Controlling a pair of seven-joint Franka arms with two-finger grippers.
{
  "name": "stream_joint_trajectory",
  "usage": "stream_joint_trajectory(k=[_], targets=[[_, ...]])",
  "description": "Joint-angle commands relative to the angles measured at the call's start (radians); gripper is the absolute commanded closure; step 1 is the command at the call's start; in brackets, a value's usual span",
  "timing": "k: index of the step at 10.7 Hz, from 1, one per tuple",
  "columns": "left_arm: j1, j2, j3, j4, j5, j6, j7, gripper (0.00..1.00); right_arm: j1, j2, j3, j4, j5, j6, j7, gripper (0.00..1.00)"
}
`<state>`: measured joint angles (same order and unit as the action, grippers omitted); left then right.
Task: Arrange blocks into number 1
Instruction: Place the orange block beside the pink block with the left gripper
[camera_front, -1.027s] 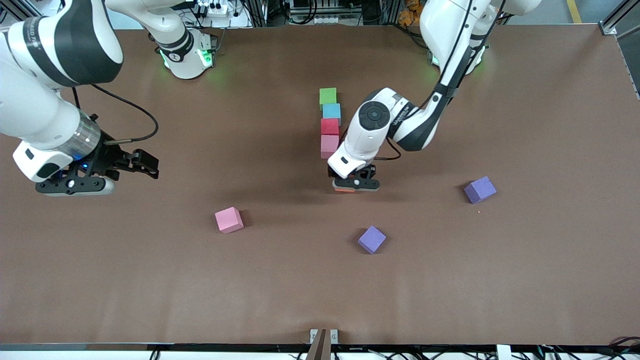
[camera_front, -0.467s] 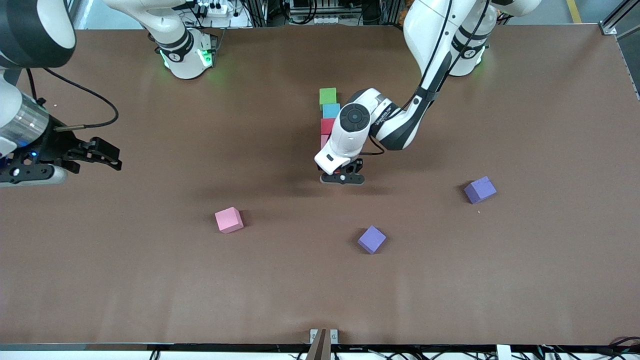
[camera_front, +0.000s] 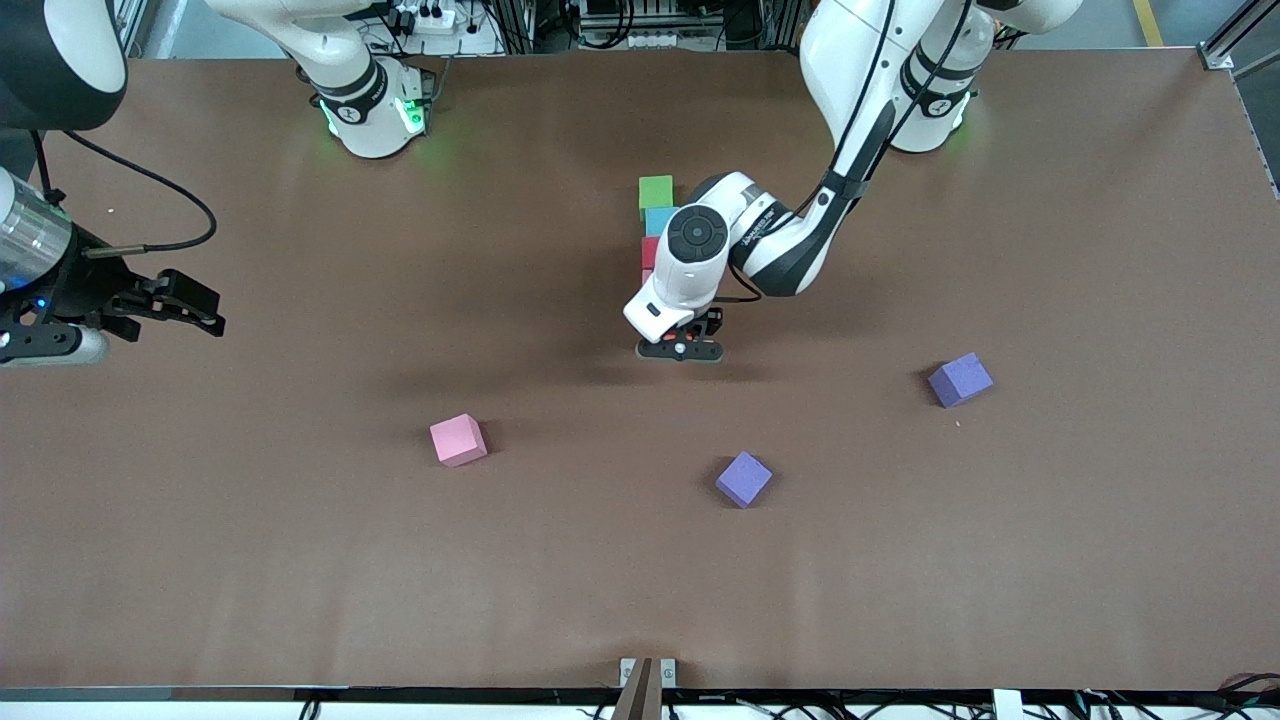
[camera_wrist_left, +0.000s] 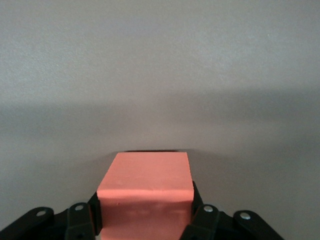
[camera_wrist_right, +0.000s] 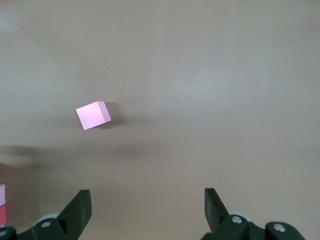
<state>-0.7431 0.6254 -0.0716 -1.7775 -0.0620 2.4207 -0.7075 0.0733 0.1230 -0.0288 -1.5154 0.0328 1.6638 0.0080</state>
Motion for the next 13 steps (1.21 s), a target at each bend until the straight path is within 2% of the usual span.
stream_joint_trajectory(k=[1,3,10,11,12,13], targets=[[-0.016,0.008,0.010,0.027,-0.022,-0.020,-0.009,1.00,-0.021,0.000,0.012,0.011,-0.013,-0.015,-0.019,0.00],[-0.019,0.022,0.010,0.044,-0.065,-0.020,-0.010,1.00,-0.052,0.003,0.020,0.011,-0.004,-0.015,-0.020,0.00],[-0.035,0.050,0.010,0.041,-0.079,-0.037,-0.012,1.00,-0.040,0.003,0.018,0.011,-0.004,-0.015,-0.020,0.00],[-0.035,0.048,0.010,0.044,-0.078,-0.060,-0.012,0.74,-0.040,0.003,0.017,0.011,-0.004,-0.015,-0.020,0.00],[-0.033,0.045,0.010,0.043,-0.079,-0.063,-0.013,0.01,-0.040,0.003,0.017,0.011,-0.004,-0.015,-0.019,0.00],[-0.032,0.039,0.012,0.043,-0.079,-0.065,-0.017,0.00,-0.038,0.003,0.018,0.011,-0.004,-0.013,-0.019,0.00]])
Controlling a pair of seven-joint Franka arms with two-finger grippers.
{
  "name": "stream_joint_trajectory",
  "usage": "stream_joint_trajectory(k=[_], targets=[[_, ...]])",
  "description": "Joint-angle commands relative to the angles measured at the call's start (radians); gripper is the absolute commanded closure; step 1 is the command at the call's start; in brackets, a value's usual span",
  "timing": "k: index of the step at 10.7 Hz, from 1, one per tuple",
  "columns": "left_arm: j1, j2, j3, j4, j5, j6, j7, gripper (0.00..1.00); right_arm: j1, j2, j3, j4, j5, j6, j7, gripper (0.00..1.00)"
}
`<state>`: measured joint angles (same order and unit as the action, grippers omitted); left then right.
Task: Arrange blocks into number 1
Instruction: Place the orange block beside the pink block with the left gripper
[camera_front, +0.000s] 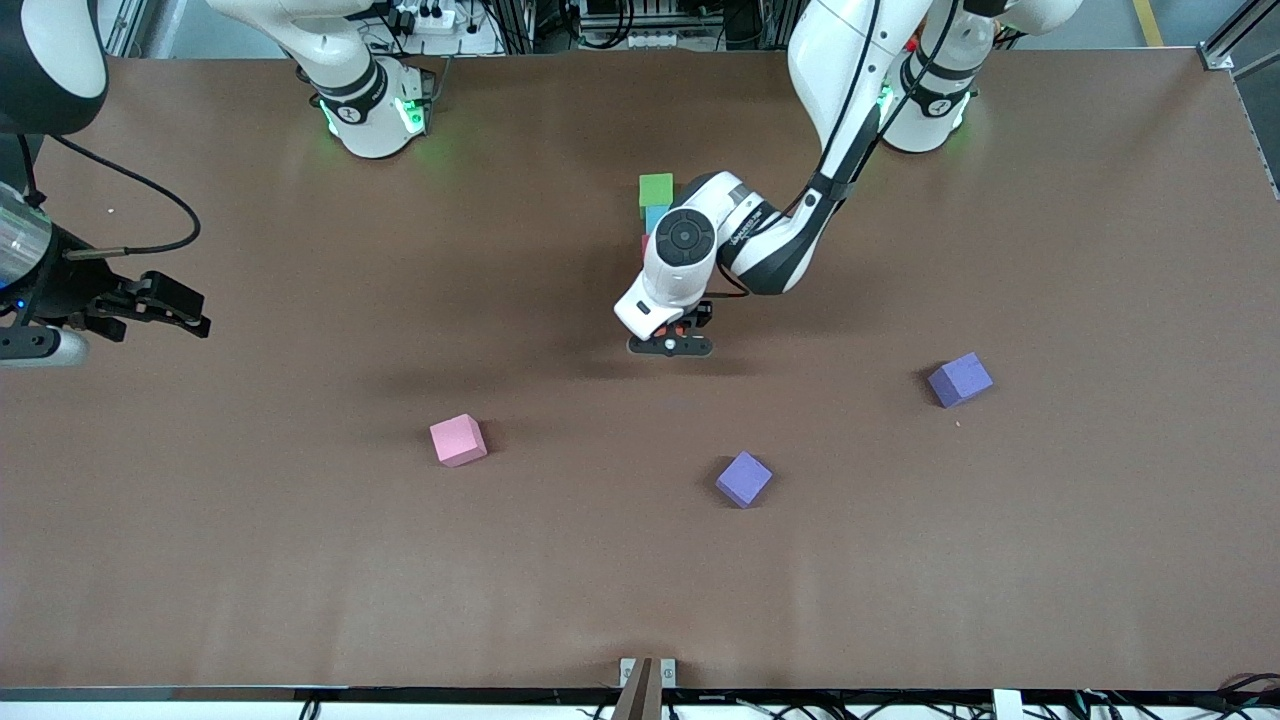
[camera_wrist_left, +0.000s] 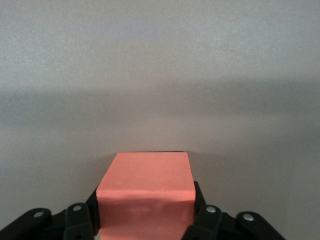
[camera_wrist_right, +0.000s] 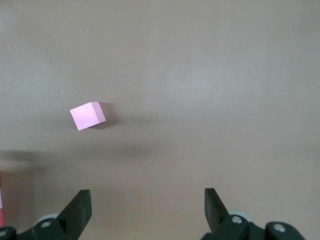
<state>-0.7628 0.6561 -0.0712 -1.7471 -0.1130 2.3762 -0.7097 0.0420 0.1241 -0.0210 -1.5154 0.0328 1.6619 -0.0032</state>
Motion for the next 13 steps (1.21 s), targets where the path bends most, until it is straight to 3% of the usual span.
stream_joint_trajectory(k=[1,7,9,13], targets=[[-0.009,-0.012,0.016,0.015,-0.024,-0.038,-0.017,0.00,-0.007,0.002,0.009,0.011,-0.004,-0.013,-0.008,0.00],[0.025,-0.290,0.162,0.021,-0.005,-0.167,-0.002,0.00,-0.007,0.002,0.009,0.011,-0.004,-0.011,-0.001,0.00],[0.101,-0.405,0.163,0.021,0.068,-0.231,0.047,0.00,-0.007,0.002,0.009,0.011,-0.007,-0.010,-0.009,0.00],[0.300,-0.585,0.189,0.021,0.079,-0.435,0.273,0.00,-0.007,0.002,0.009,0.012,-0.016,-0.010,-0.006,0.00]])
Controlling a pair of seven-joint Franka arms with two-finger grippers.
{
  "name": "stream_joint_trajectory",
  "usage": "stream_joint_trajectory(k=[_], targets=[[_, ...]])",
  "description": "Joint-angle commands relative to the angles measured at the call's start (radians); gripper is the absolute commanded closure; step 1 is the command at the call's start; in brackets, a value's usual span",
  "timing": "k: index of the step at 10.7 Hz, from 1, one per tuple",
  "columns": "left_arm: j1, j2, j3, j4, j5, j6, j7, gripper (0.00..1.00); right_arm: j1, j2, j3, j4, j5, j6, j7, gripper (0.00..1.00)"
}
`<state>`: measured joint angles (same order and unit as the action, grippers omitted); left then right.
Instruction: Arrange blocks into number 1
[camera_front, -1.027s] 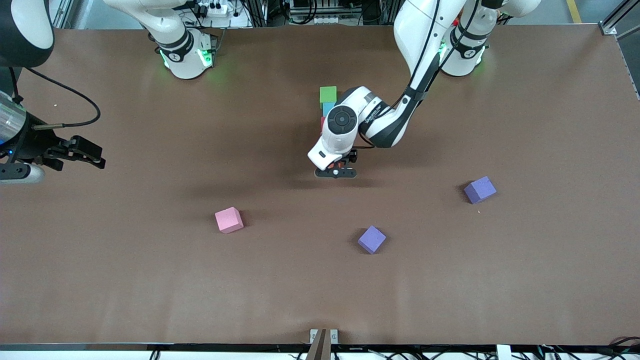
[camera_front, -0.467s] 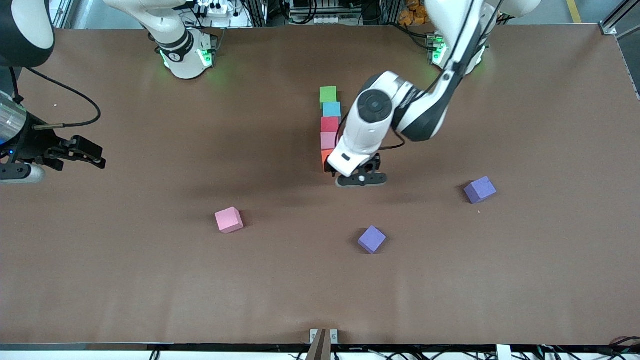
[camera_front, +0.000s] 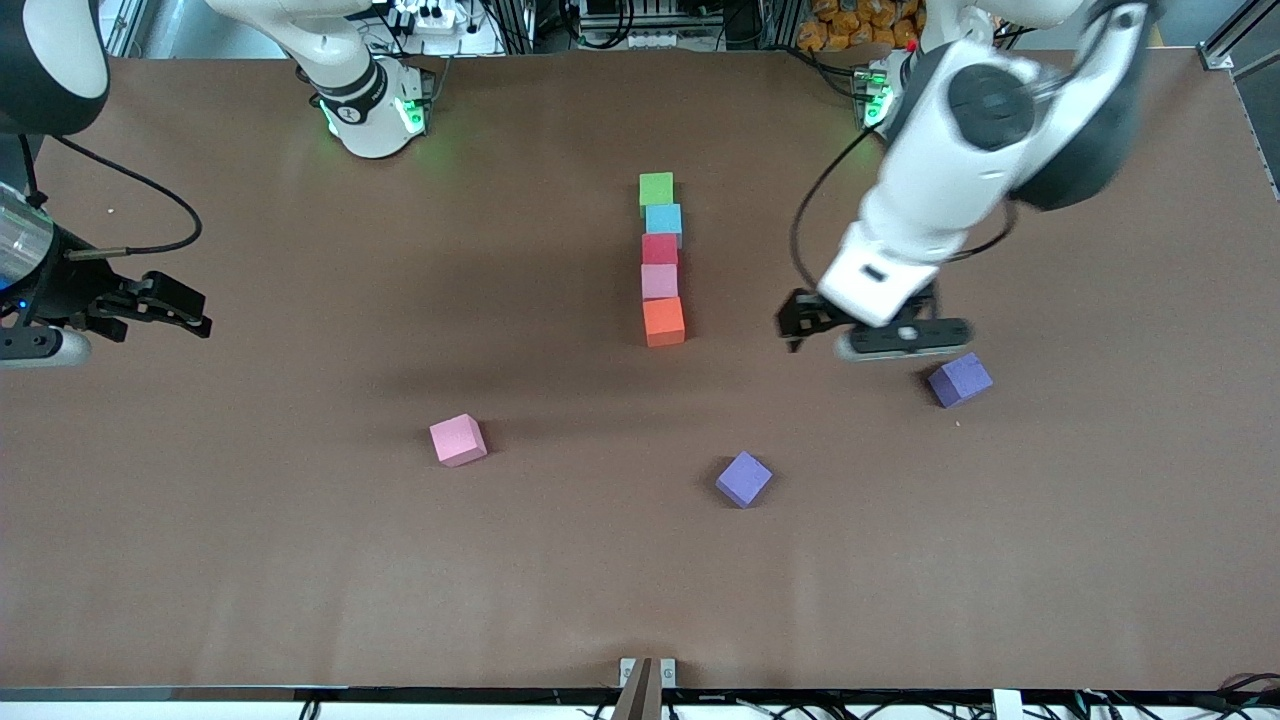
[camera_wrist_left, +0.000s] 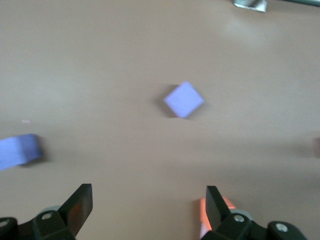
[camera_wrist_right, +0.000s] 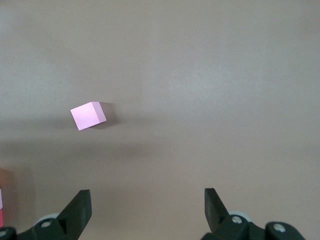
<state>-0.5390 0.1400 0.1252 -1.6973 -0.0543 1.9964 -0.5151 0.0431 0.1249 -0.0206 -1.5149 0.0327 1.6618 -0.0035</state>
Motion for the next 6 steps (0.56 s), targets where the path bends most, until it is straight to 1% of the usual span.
stream_joint_trajectory(k=[1,2,3,4,6], targets=[[0.152,-0.104,-0.013,-0.028,0.021,-0.097,0.175,0.00,-0.008,0.001,0.008,0.019,-0.023,-0.011,-0.004,0.00],[0.216,-0.132,-0.018,-0.027,0.021,-0.129,0.260,0.00,-0.006,0.001,0.010,0.022,-0.055,-0.011,-0.003,0.00],[0.272,-0.155,-0.030,-0.024,0.021,-0.157,0.304,0.00,0.001,0.001,0.011,0.022,-0.083,-0.011,0.000,0.00],[0.340,-0.163,-0.065,-0.009,0.025,-0.174,0.309,0.00,0.003,0.001,0.011,0.022,-0.083,-0.011,0.002,0.00],[0.491,-0.157,-0.189,0.048,0.027,-0.221,0.311,0.00,0.003,0.001,0.011,0.022,-0.080,-0.011,0.002,0.00]])
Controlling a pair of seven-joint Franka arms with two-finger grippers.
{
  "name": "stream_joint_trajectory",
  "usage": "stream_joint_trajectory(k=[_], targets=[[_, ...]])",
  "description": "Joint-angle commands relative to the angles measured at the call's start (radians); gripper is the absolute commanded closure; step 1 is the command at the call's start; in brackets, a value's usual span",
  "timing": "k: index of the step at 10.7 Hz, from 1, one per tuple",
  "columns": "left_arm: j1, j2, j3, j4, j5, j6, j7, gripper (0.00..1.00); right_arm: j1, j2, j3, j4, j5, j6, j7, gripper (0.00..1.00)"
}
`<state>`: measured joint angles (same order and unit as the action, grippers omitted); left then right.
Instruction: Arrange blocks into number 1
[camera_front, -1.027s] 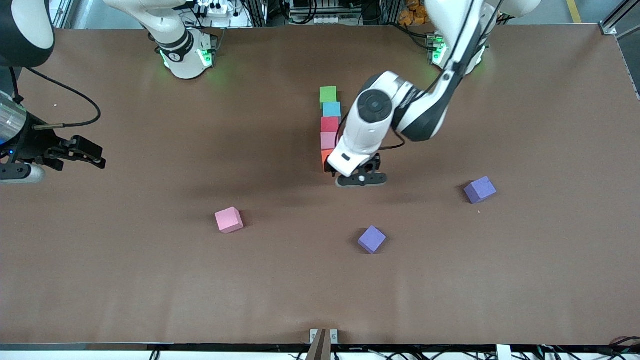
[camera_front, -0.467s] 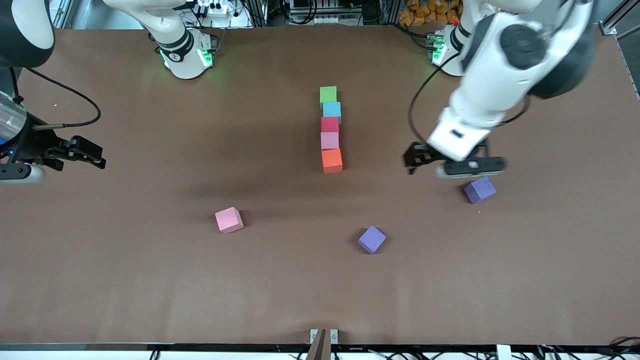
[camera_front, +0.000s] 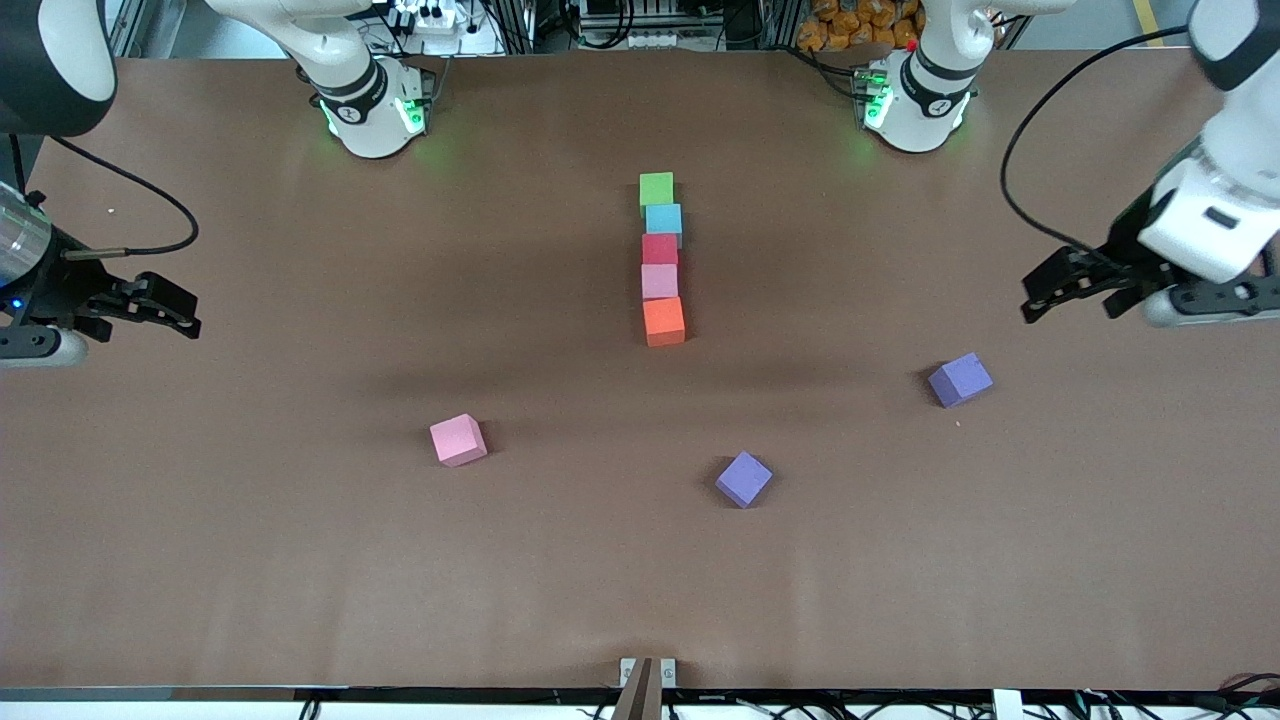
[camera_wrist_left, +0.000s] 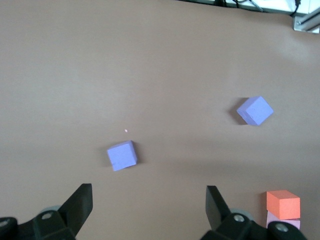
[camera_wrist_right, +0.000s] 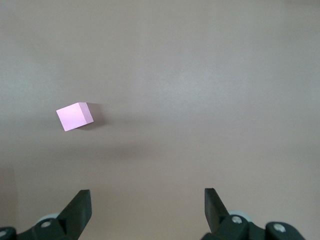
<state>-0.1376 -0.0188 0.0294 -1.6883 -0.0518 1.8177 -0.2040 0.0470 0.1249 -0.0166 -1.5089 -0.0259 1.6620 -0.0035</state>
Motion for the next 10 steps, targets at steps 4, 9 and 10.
stream_joint_trajectory(k=[4,9,10], targets=[[0.102,-0.006,-0.111,0.064,0.059,-0.086,0.002,0.00,-0.003,0.001,0.007,0.016,-0.017,-0.013,0.000,0.00],[0.104,-0.006,-0.102,0.162,0.059,-0.222,0.000,0.00,-0.006,-0.001,0.004,0.019,-0.032,-0.013,0.000,0.00],[0.104,-0.006,-0.100,0.162,0.059,-0.222,0.001,0.00,-0.004,-0.001,0.004,0.019,-0.032,-0.013,0.002,0.00]])
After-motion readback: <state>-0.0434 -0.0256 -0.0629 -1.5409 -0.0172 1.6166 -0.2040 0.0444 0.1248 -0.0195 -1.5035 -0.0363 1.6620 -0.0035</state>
